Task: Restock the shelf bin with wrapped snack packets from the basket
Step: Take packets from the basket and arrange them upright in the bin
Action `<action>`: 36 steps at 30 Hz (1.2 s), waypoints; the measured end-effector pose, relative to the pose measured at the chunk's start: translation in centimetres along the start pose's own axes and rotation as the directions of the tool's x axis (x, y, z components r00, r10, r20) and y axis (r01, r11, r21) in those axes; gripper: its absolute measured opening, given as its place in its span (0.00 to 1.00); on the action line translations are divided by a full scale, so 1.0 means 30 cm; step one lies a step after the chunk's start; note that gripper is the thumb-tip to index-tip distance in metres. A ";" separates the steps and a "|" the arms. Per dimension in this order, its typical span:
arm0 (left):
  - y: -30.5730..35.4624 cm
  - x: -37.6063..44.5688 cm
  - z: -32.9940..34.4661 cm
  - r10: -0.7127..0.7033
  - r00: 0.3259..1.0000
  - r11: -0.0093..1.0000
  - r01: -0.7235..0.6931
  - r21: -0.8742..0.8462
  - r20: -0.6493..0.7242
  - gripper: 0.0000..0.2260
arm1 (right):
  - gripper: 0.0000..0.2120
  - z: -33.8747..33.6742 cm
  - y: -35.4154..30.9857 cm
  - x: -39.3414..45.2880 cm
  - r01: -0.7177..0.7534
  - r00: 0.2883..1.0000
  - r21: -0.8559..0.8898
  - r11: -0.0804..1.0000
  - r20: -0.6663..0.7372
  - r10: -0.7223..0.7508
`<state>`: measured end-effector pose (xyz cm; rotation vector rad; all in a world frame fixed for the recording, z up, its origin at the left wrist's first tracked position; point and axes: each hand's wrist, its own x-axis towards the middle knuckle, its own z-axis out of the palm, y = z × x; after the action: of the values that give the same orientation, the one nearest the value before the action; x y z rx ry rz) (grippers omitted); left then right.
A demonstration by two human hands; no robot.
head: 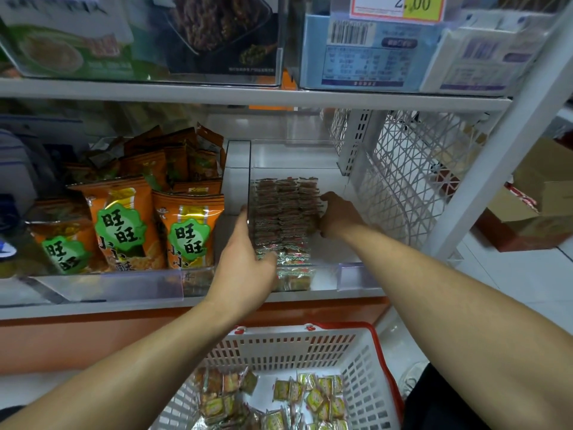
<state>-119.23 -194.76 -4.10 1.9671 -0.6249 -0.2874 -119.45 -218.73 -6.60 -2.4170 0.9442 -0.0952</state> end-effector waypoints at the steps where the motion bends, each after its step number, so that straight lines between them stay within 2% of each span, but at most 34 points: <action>1: 0.005 -0.014 -0.003 0.012 1.000 1.000 -0.012 0.017 0.008 0.33 | 0.29 -0.008 0.000 -0.006 -0.010 1.000 -0.001 1.000 0.019 0.010; 4: 0.017 -0.059 -0.019 0.059 0.997 0.995 -0.062 0.084 0.040 0.40 | 0.27 -0.054 -0.029 -0.052 0.027 1.000 -0.062 0.998 -0.010 -0.028; 6: 0.021 -0.098 -0.034 0.067 0.995 0.986 -0.076 0.147 0.070 0.42 | 0.25 -0.086 -0.071 -0.116 0.157 0.977 -0.098 0.983 -0.130 -0.169; 7: 0.021 -0.120 -0.041 0.090 0.993 0.980 -0.101 0.170 0.073 0.41 | 0.24 -0.094 -0.095 -0.157 0.250 0.936 -0.101 0.963 -0.231 -0.267; 8: 0.022 -0.145 -0.047 0.138 0.988 0.973 -0.148 0.179 0.068 0.39 | 0.21 -0.097 -0.116 -0.211 0.364 0.860 -0.089 0.927 -0.349 -0.372; 9: 0.018 -0.172 -0.054 0.200 0.978 0.963 -0.206 0.172 0.050 0.35 | 0.16 -0.091 -0.130 -0.270 0.506 0.754 -0.056 0.861 -0.457 -0.473; 11: -0.013 -0.226 -0.064 0.266 0.963 0.949 -0.269 0.165 0.041 0.22 | 0.07 -0.043 -0.123 -0.388 0.761 0.546 -0.001 0.649 -0.540 -0.641; 12: -0.043 -0.249 -0.062 0.242 0.967 0.951 -0.254 0.177 0.083 0.17 | 0.05 0.001 -0.097 -0.446 0.829 0.484 0.005 0.559 -0.507 -0.713; 13: -0.083 -0.266 -0.056 0.193 0.968 0.951 -0.225 0.210 0.164 0.14 | 0.04 0.054 -0.058 -0.494 0.865 0.455 0.001 0.501 -0.423 -0.784; 14: -0.134 -0.277 -0.043 0.122 0.952 0.941 -0.201 0.273 0.280 0.13 | 0.04 0.117 -0.006 -0.534 0.880 0.450 -0.025 0.474 -0.277 -0.849; 15: -0.196 -0.285 -0.027 0.031 0.911 0.914 -0.192 0.358 0.410 0.13 | 0.06 0.186 0.054 -0.566 0.880 0.465 -0.082 0.469 -0.056 -0.883; 16: -0.263 -0.296 -0.010 -0.079 0.848 0.876 -0.192 0.442 0.523 0.14 | 0.08 0.255 0.117 -0.595 0.870 0.493 -0.165 0.465 0.233 -0.838; 17: -0.331 -0.311 0.006 -0.192 0.777 0.836 -0.191 0.515 0.600 0.15 | 0.11 0.327 0.183 -0.622 0.853 0.519 -0.244 0.462 0.499 -0.694; 18: -0.401 -0.328 0.016 -0.291 0.711 0.795 -0.193 0.575 0.641 0.17 | 0.14 0.398 0.251 -0.649 0.823 0.538 -0.278 0.495 0.661 -0.523; 19: -0.472 -0.350 0.020 -0.374 0.653 0.750 -0.205 0.629 0.658 0.21 | 0.17 0.465 0.313 -0.673 0.767 0.559 -0.279 0.578 0.733 -0.387; 21: -0.602 -0.395 0.017 -0.498 0.552 0.654 -0.267 0.708 0.669 0.28 | 0.20 0.586 0.399 -0.698 0.603 0.625 -0.274 0.749 0.746 -0.231; 23: -0.698 -0.424 0.011 -0.564 0.497 0.588 -0.319 0.743 0.659 0.31 | 0.26 0.697 0.438 -0.704 0.473 0.668 -0.255 0.843 0.728 -0.155; 25: -0.757 -0.429 0.024 -0.580 0.502 0.572 -0.311 0.759 0.642 0.29 | 0.34 0.794 0.449 -0.708 0.368 0.688 -0.267 0.891 0.723 -0.067; 28: -0.803 -0.415 0.093 -0.548 0.558 0.619 -0.230 0.751 0.623 0.25 | 0.50 0.906 0.457 -0.710 0.255 0.701 -0.307 0.917 0.711 0.044; 30: -0.830 -0.415 0.164 -0.550 0.575 0.662 -0.143 0.736 0.606 0.23 | 0.56 0.958 0.468 -0.706 0.274 0.693 -0.333 0.902 0.719 0.055; 32: -0.861 -0.422 0.246 -0.595 0.584 0.680 0.000 0.733 0.551 0.24 | 0.53 0.992 0.477 -0.698 0.330 0.678 -0.343 0.879 0.734 0.031; 33: -0.877 -0.428 0.286 -0.625 0.589 0.672 0.071 0.737 0.513 0.27 | 0.51 1.004 0.481 -0.694 0.364 0.667 -0.335 0.869 0.745 0.007; 35: -0.905 -0.447 0.355 -0.673 0.593 0.647 0.181 0.741 0.443 0.32 | 0.54 1.022 0.492 -0.690 0.440 0.629 -0.299 0.847 0.775 -0.054; 36: -0.918 -0.457 0.384 -0.685 0.598 0.639 0.220 0.737 0.415 0.32 | 0.56 1.028 0.498 -0.689 0.457 0.612 -0.291 0.841 0.788 -0.060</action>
<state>-127.64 -186.27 -34.71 2.6870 -0.6551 -1.3632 -136.33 -200.36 -37.88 -2.5945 0.1893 1.0993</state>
